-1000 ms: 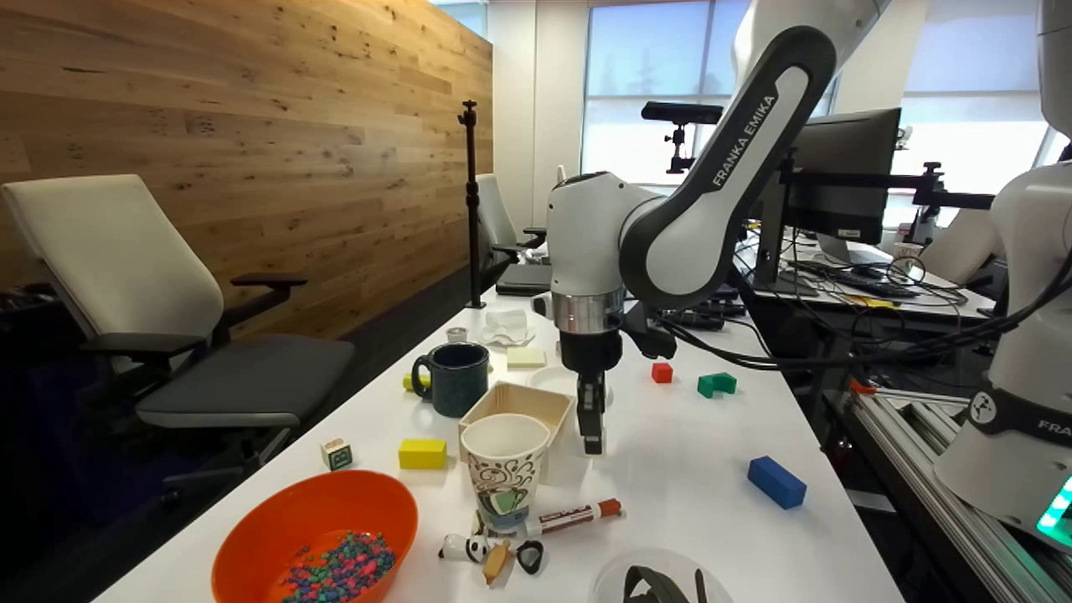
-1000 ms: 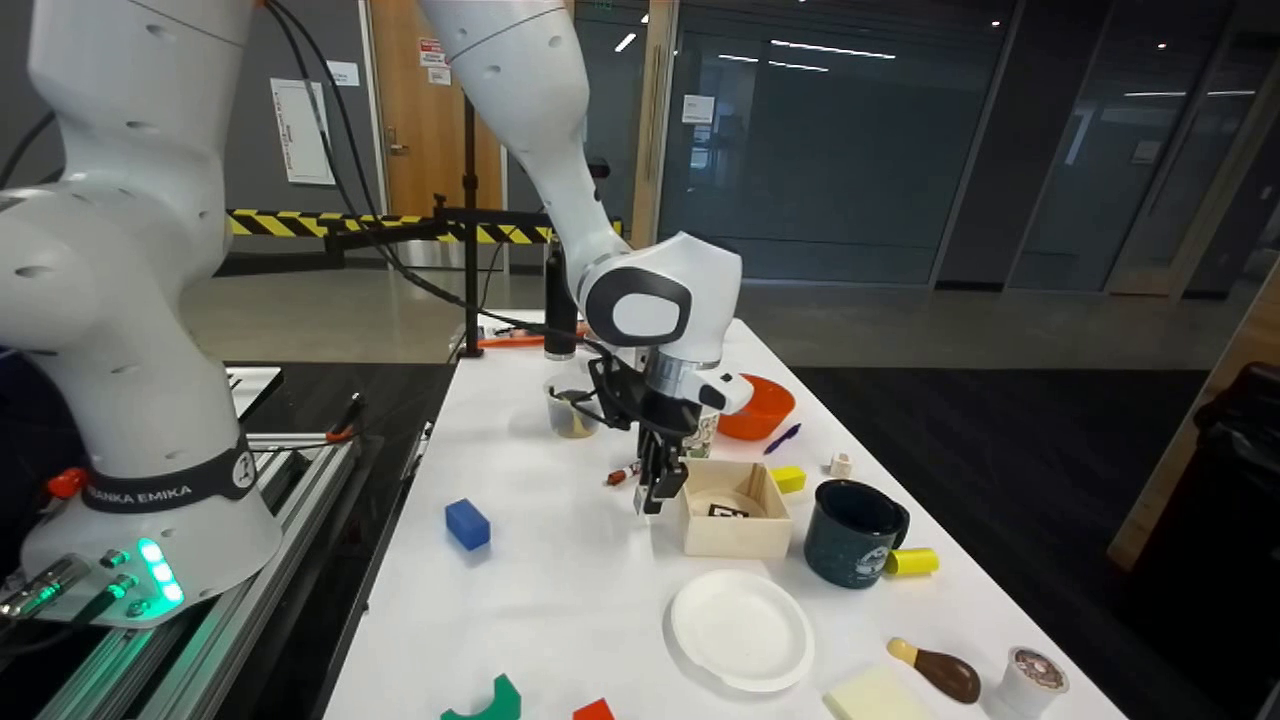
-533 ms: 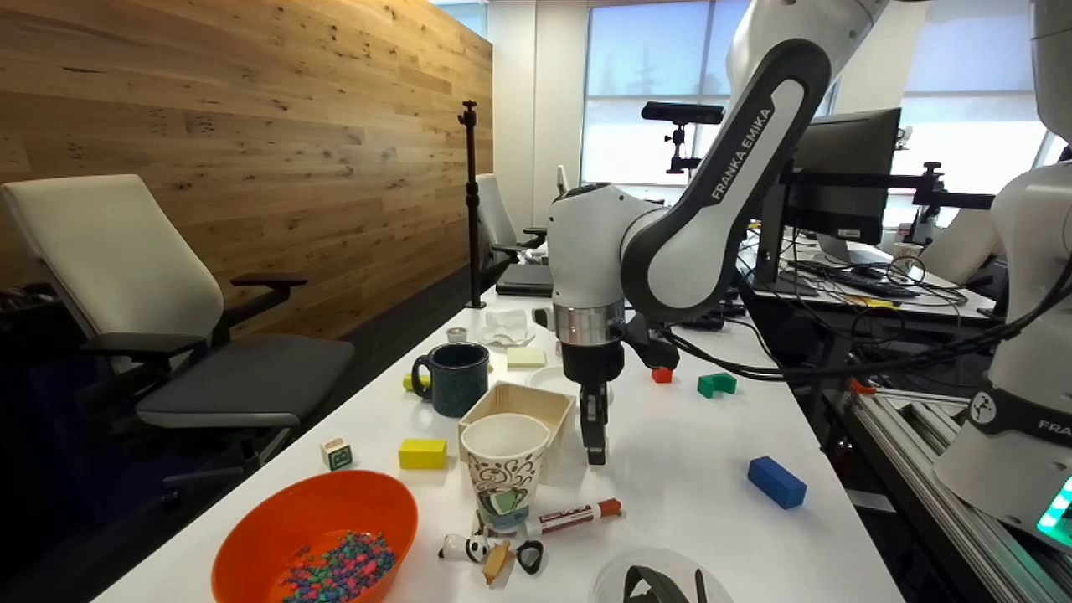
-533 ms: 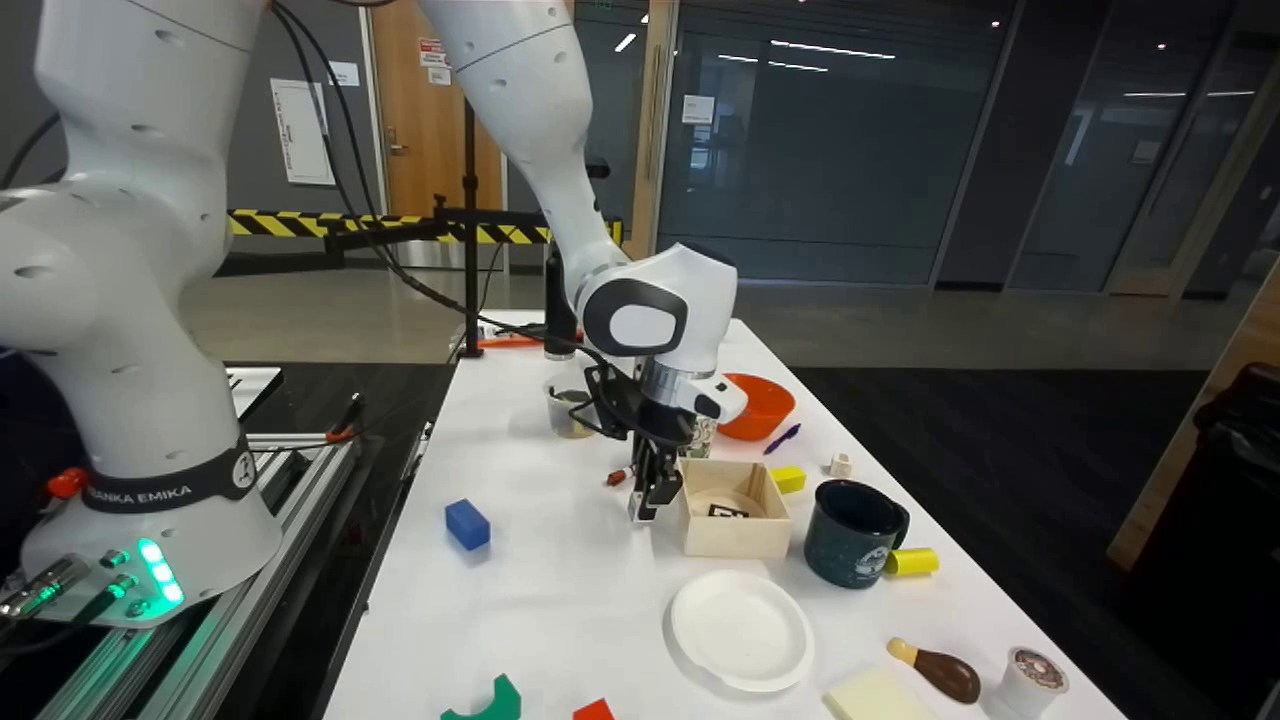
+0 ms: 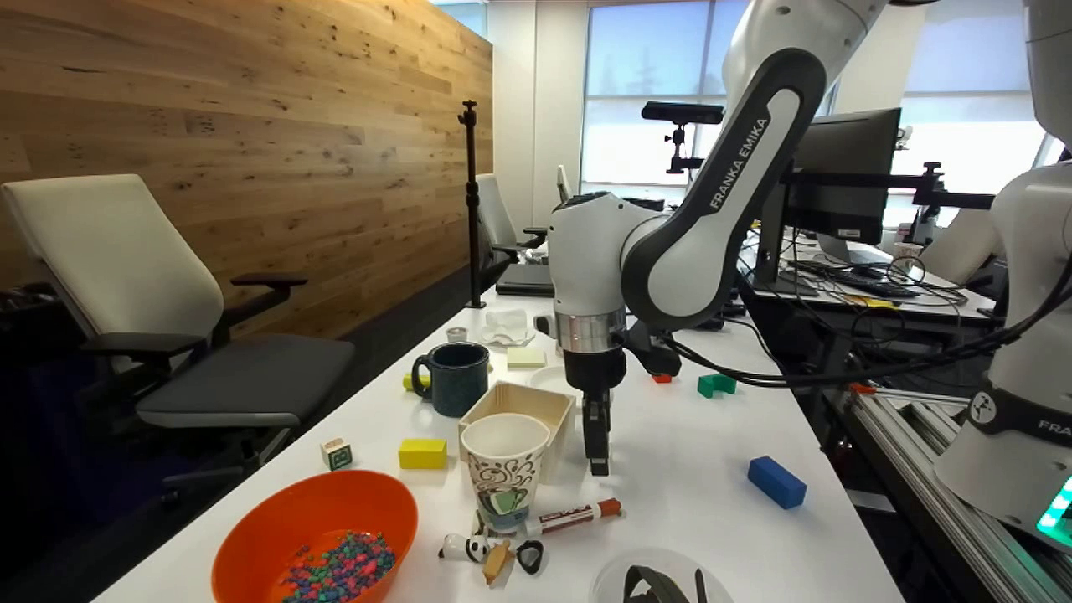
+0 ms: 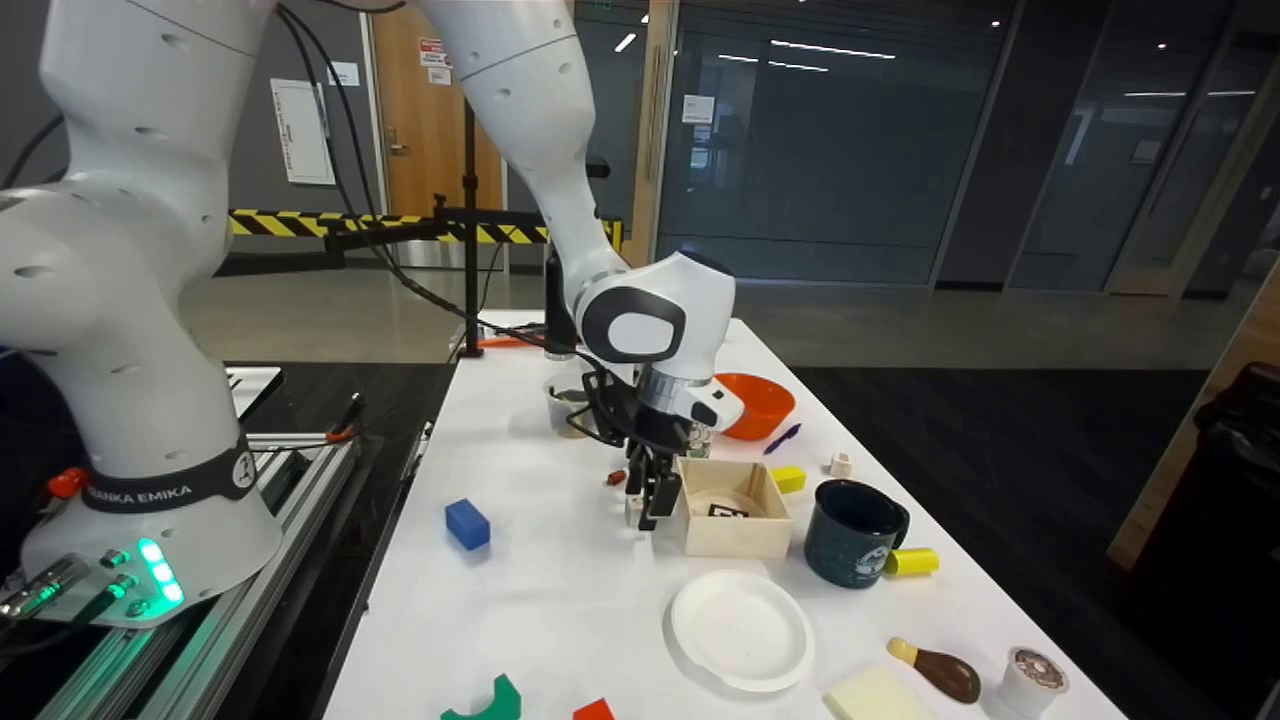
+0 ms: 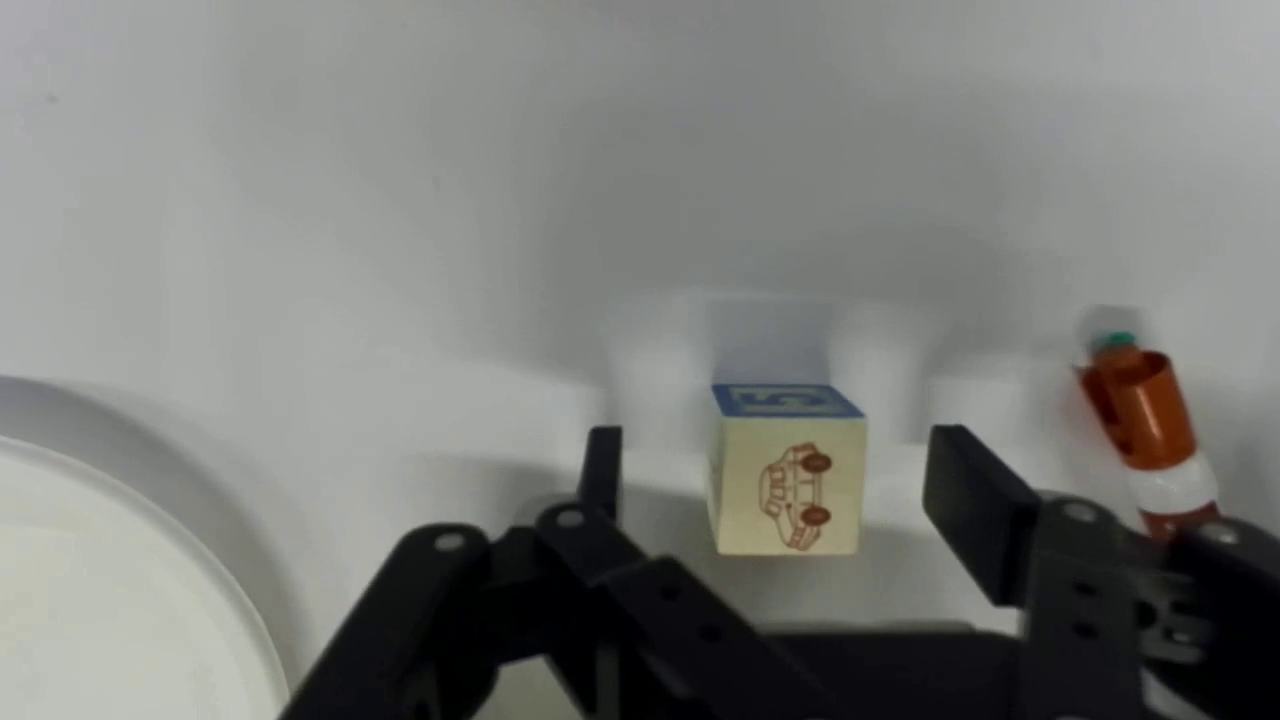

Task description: Take one cube out of the box and place it on the tabletop.

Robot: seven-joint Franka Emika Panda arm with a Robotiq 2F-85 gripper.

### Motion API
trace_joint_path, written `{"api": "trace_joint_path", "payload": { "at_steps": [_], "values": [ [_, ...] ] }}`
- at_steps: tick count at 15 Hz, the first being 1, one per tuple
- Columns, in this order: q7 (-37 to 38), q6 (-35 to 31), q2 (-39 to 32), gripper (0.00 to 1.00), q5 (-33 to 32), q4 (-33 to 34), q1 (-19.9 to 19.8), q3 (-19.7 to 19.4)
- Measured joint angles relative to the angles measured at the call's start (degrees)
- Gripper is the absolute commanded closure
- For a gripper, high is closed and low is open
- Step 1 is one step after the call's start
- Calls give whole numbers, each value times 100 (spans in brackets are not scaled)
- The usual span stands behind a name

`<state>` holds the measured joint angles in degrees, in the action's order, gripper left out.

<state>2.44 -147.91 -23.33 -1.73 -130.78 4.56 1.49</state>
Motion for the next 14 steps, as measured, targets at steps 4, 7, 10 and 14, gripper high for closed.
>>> {"api": "trace_joint_path", "payload": {
  "at_steps": [4,7,10,14],
  "values": [
    [57,28,213,0,14,16,-31,-95],
    [115,263,460,0,200,76,-165,-115],
    [122,455,661,0,542,190,-264,-104],
    [113,244,708,0,742,398,-291,-40]
  ]
}}
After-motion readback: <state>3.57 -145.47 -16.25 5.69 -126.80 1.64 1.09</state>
